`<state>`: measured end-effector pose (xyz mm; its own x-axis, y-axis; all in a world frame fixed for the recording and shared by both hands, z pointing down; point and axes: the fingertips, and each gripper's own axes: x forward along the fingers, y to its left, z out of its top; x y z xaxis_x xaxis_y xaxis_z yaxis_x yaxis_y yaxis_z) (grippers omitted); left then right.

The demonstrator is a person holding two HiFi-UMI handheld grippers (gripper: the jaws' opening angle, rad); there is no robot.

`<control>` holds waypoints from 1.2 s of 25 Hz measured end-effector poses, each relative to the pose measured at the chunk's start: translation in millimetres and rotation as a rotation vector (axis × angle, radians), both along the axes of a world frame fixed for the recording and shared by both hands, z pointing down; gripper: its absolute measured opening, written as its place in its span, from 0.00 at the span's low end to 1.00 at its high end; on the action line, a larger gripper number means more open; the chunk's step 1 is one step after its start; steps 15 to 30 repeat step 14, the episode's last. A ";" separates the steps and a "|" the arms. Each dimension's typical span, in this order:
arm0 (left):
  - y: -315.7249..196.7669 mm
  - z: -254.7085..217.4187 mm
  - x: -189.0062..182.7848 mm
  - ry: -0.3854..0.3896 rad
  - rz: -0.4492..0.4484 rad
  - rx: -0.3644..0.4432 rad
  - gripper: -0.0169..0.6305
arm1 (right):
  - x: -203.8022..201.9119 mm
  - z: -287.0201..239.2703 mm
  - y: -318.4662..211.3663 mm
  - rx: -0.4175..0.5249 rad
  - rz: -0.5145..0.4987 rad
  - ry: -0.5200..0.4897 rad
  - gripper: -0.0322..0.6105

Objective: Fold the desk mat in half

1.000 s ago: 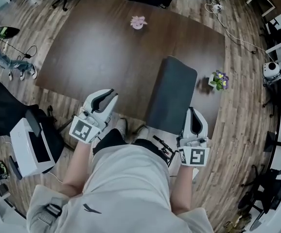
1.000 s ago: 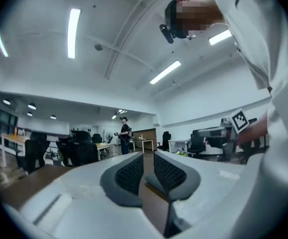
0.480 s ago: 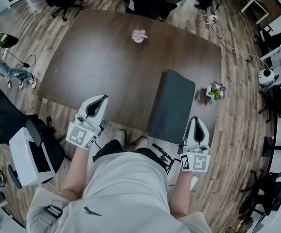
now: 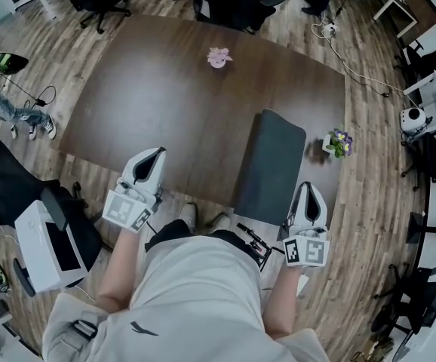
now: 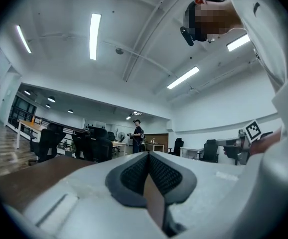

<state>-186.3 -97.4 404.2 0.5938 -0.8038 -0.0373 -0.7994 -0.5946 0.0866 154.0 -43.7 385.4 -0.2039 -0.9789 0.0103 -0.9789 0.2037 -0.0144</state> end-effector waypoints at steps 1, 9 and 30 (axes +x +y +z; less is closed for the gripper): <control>-0.6 0.2 -0.8 0.006 -0.002 -0.006 0.03 | 0.7 0.4 -0.1 -0.002 0.001 0.000 0.05; -3.9 4.4 -0.5 0.015 0.004 -0.021 0.03 | 0.0 7.8 -4.7 -0.019 -0.001 0.011 0.05; -7.0 6.8 -1.8 0.015 0.003 -0.024 0.03 | -3.5 8.8 -9.4 -0.019 -0.010 0.013 0.05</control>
